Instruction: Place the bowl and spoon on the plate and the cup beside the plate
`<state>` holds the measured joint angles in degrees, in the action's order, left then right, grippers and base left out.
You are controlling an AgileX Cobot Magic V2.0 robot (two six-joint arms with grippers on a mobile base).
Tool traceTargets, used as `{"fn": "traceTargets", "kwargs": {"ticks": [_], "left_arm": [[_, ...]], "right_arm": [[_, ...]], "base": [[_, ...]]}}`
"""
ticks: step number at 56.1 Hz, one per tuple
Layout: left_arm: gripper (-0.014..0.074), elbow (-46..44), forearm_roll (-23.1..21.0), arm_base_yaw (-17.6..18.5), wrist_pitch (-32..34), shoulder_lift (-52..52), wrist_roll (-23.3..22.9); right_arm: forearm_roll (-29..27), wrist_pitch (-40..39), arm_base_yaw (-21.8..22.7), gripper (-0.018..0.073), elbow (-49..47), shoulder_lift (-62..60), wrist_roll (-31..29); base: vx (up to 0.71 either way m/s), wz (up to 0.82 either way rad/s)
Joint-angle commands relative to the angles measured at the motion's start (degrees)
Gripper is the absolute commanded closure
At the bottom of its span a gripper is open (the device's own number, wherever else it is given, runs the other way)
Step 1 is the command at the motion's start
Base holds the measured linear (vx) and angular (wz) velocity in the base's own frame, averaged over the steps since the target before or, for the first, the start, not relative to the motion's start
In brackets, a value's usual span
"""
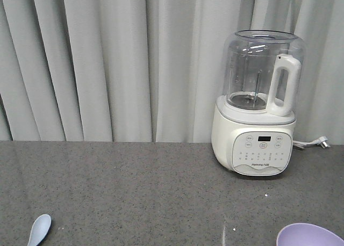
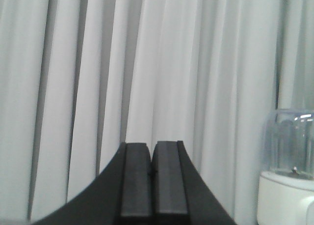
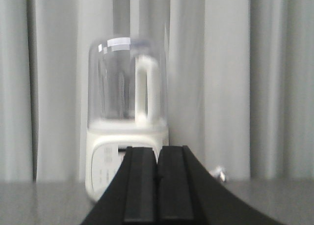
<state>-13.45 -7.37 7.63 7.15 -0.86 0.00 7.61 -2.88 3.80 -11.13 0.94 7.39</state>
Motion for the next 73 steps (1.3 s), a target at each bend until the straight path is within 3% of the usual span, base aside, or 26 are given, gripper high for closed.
{"fn": "traceTargets", "kwargs": {"ticks": [1,14,20,32,41,50,51,55,73], "left_arm": [[0.06,-10.82,3.03,0.11,-0.01,-6.95,1.99],[0.06,-29.72,3.38,0.11,-3.89,-33.89,2.35],[0.06,-31.8,3.38,0.11,-3.04,-41.09,2.4],[0.0548,-31.8,3.38,0.11,-1.55,-45.87,2.45],[0.0363,-31.8,3.38,0.11,-1.66,-46.33,2.45],[0.0098,-31.8,3.38,0.11,-1.89,-46.6,2.45],[0.0001,-31.8,3.32,0.11,-1.3,-47.82,0.9],[-0.0008,-31.88,3.37,0.11,-1.98,-48.98,-0.39],[0.0021,-49.07,3.51,0.11,-38.09,-62.7,-0.6]], "right_arm": [[2.34,-4.86,0.04,0.0568,-9.58,5.51,-2.11],[2.66,-4.72,-0.02,0.0568,-27.95,29.45,-2.38],[2.61,-4.23,-0.07,0.0568,-29.06,35.65,-2.38],[2.55,-3.01,-0.11,0.0529,-29.06,38.15,-2.38],[2.6,-0.96,-0.11,0.0342,-29.06,38.15,-2.43],[2.6,-0.92,-0.11,0.0041,-29.06,38.15,-2.43],[2.6,-1.56,-0.11,-0.0071,-29.06,38.15,-2.43],[2.6,-2.25,-0.11,-0.0089,-29.06,38.15,-2.43],[2.41,-2.53,-0.11,-0.002,-29.06,38.15,-2.37]], "base": [[0.0,0.0],[0.0,0.0],[0.0,0.0],[0.0,0.0],[0.0,0.0],[0.0,0.0],[0.0,0.0],[0.0,0.0],[0.0,0.0]]}}
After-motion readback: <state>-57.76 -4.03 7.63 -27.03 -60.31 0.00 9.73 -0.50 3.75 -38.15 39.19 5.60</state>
